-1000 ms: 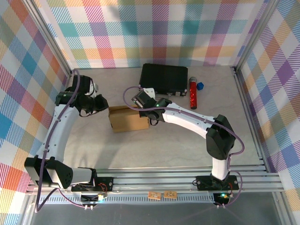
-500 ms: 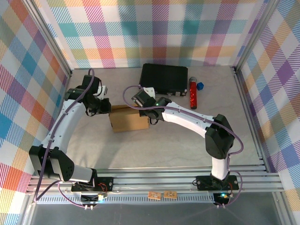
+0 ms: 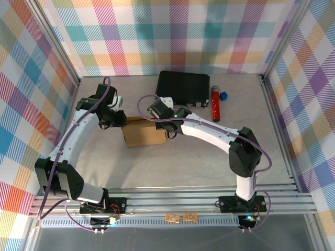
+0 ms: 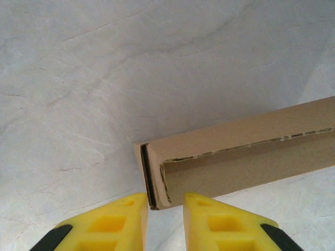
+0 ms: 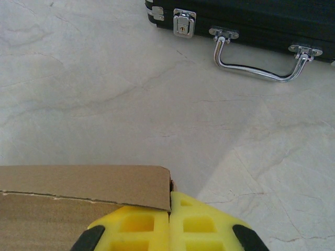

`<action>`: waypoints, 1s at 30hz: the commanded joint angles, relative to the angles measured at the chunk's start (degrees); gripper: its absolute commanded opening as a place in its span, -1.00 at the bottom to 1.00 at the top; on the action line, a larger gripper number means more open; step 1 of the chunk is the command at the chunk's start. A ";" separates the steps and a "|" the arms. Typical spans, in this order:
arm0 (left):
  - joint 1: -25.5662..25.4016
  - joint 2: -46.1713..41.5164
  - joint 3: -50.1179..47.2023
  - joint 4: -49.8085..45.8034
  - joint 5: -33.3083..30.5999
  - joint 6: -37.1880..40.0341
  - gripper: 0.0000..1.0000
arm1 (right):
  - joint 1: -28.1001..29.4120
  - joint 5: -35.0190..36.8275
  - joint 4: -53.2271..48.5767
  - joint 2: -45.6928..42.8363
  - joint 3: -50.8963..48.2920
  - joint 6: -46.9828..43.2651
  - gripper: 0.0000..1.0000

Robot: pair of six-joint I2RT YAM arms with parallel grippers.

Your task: Fold the paper box

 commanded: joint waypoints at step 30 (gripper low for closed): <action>-0.71 -0.52 -4.75 5.35 -3.35 -0.80 -1.00 | -0.28 -2.24 -6.14 2.40 0.46 -0.77 -1.00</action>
